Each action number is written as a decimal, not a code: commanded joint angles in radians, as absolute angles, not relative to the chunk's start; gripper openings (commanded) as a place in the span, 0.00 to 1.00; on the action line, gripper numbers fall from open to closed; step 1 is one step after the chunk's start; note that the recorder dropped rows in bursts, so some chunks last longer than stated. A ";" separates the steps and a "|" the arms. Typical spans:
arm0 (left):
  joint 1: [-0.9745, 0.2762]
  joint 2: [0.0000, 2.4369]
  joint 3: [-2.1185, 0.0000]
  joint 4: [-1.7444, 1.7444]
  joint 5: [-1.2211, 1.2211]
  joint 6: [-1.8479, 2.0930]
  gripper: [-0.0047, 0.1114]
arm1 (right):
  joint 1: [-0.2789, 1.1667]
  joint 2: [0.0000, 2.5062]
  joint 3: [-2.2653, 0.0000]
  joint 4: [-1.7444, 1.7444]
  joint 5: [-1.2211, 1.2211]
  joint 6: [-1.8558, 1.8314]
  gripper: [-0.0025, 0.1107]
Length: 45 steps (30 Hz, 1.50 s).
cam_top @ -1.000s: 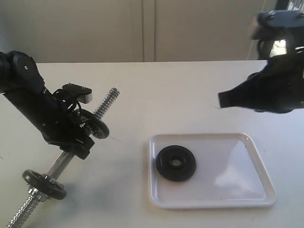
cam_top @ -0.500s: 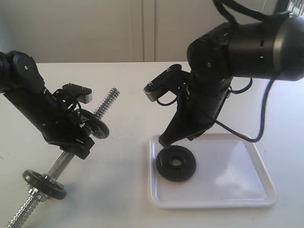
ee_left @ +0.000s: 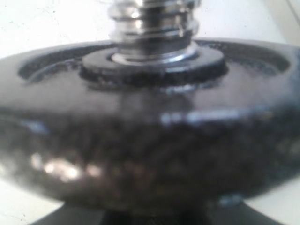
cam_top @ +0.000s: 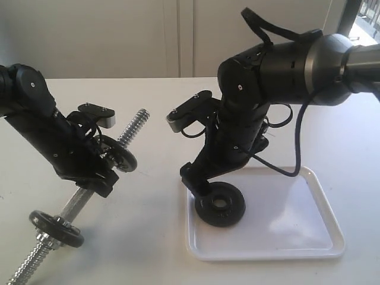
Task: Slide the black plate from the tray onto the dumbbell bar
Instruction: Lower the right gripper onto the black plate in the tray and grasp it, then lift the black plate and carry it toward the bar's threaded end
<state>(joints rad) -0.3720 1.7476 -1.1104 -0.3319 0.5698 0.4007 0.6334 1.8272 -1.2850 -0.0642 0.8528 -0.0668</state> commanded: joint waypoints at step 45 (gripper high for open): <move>-0.372 1.709 -1.128 -0.388 0.588 0.431 0.04 | 0.636 2.075 -1.291 -0.030 0.919 -0.041 0.20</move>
